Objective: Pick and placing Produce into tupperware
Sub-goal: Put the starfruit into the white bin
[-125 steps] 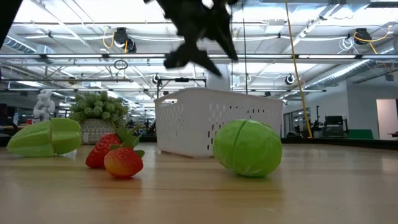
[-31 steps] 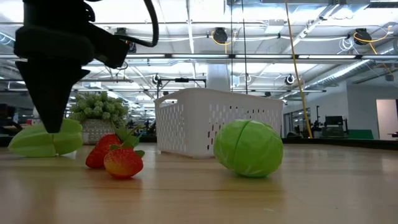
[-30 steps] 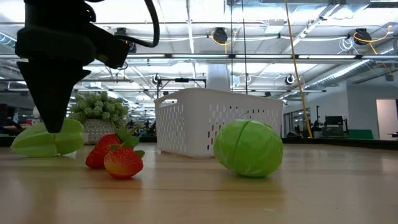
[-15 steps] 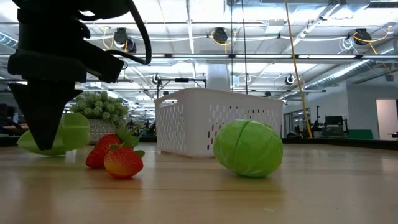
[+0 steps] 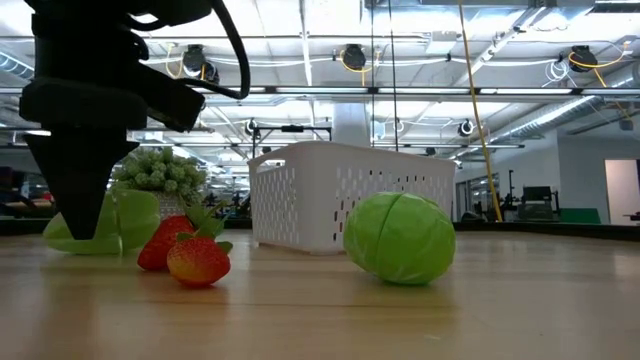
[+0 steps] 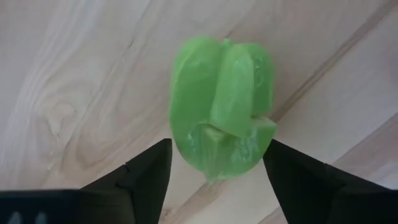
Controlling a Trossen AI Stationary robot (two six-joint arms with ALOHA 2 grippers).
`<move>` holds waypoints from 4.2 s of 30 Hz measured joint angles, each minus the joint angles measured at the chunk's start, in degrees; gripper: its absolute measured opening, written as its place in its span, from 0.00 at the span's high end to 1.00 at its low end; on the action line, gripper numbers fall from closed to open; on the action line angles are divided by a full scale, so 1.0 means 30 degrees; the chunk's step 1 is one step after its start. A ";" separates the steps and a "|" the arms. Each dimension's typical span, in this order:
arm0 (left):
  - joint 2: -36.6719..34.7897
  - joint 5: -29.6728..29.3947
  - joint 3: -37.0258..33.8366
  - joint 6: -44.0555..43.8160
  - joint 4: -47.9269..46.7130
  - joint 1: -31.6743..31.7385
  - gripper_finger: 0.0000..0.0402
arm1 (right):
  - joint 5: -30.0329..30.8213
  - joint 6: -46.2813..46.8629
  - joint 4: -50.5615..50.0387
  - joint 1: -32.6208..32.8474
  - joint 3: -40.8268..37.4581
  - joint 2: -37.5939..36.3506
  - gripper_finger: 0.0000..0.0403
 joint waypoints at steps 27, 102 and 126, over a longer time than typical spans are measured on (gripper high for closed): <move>0.0011 -0.0623 0.0000 0.0709 0.1056 0.0481 0.50 | 0.0000 -0.0044 -0.0001 0.0000 0.0000 0.0000 0.58; 0.0022 -0.0980 0.0015 0.2512 0.2736 0.1428 0.44 | 0.0000 -0.0058 -0.0030 0.0000 0.0000 0.0000 0.58; 0.0022 -0.1140 0.1287 0.3270 0.2096 0.1428 0.42 | 0.0000 -0.0058 -0.0016 0.0002 -0.0002 0.0000 0.58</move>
